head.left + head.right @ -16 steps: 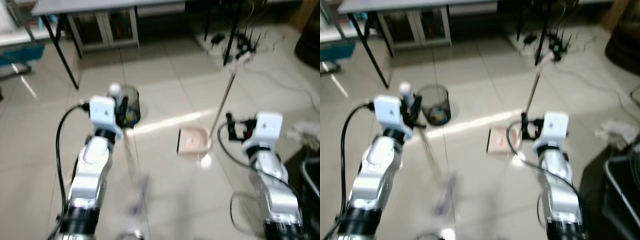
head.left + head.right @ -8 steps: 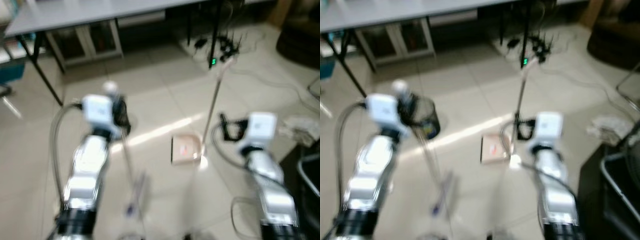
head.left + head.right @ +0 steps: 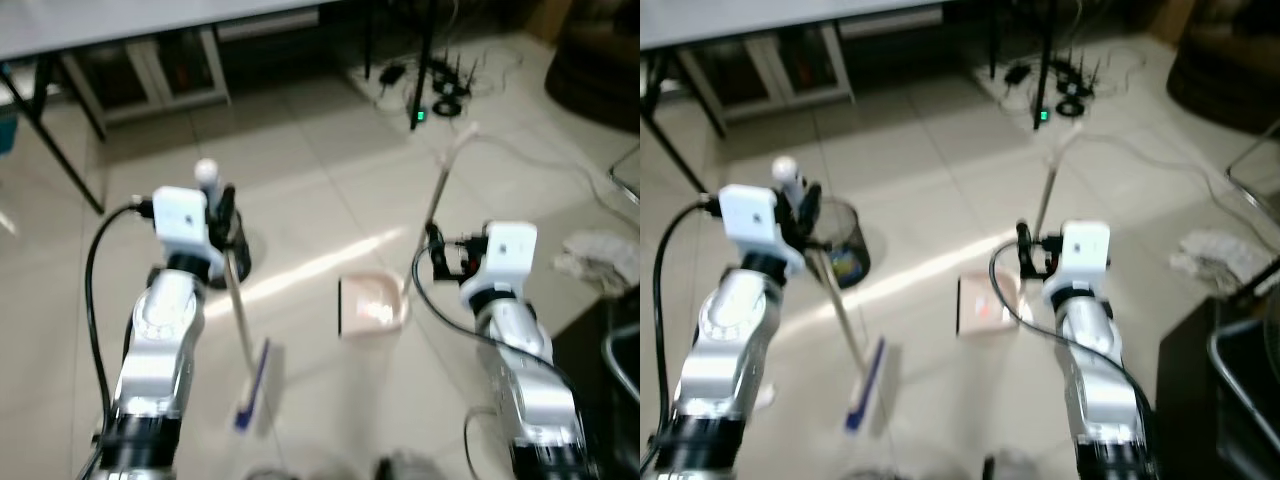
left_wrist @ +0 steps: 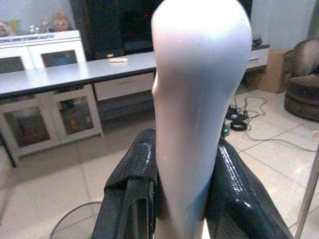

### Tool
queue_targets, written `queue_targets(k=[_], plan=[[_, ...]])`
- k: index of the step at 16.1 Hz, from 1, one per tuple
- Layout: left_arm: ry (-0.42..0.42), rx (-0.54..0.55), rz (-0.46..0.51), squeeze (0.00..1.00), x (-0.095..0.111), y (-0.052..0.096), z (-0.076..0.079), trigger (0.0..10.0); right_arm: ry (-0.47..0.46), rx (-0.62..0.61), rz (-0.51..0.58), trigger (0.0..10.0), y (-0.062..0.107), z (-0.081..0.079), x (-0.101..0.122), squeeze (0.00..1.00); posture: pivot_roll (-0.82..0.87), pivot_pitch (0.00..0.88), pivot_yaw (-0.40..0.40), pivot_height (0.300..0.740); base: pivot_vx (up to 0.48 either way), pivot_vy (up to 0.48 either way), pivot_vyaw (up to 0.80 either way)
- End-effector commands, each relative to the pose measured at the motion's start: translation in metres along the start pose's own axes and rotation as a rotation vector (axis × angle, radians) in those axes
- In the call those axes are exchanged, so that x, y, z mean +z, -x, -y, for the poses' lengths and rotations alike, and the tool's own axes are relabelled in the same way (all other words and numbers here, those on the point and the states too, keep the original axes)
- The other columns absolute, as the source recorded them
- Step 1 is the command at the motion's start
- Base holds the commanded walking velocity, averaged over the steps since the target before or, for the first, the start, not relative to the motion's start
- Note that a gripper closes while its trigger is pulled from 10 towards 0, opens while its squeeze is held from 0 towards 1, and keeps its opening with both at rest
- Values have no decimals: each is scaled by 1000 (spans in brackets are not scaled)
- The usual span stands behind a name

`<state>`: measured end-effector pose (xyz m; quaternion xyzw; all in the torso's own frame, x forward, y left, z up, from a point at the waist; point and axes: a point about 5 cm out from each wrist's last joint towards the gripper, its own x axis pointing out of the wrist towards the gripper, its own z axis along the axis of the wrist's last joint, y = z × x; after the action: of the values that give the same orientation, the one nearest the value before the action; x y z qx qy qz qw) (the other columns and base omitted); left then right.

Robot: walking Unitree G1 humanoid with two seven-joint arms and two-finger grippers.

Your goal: Sweep floor

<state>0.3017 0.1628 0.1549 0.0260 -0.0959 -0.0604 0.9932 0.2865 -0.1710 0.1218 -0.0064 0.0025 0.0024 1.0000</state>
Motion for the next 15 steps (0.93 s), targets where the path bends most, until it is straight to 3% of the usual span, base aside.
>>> queue_targets(k=[1, 9, 11, 15], plan=[[12, -17, 37, 0, 8, -3, 5, 10000, 5, -4, 2, 10000, 0, 2, 0, 0, 13, 94, 48, 740, 442, 0, 0], [16, -19, 38, 0, 8, -4, 6, 10000, 8, -25, -7, 10000, -1, 7, 0, 0, 7, 92, 49, 740, 440, 0, 0], [16, -19, 37, 0, 7, -5, 6, 10000, 5, -24, -18, 10000, 0, 7, -2, 0, 7, 91, 48, 740, 442, 0, -741], [19, -20, 36, 0, 7, -5, 6, 10000, 17, -33, -23, 10000, 0, 9, -3, 0, 5, 91, 49, 740, 441, 0, 0]])
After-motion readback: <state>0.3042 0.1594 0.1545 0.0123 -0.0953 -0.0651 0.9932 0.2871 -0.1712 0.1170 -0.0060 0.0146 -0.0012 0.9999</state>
